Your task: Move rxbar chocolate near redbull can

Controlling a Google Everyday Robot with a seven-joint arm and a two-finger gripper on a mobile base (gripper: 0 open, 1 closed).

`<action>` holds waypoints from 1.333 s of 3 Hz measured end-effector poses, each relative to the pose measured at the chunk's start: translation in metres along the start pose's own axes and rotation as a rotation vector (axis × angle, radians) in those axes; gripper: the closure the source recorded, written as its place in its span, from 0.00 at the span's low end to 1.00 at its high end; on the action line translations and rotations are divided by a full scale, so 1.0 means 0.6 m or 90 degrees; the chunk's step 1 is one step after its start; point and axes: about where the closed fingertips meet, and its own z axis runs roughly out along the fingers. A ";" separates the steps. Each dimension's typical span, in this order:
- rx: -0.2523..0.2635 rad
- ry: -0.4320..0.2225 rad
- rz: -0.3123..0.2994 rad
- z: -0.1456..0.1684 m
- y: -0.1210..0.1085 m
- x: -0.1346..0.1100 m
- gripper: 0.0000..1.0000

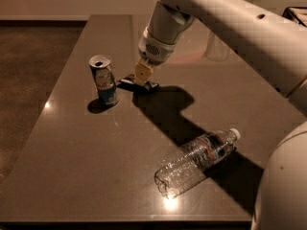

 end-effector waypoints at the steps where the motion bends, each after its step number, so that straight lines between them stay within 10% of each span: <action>1: -0.010 0.004 -0.006 0.002 0.008 0.002 0.62; 4: -0.004 -0.004 -0.006 0.005 0.009 0.007 0.00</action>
Offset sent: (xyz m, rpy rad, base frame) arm -0.0077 -0.0120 0.0025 0.0222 -0.0315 -0.0125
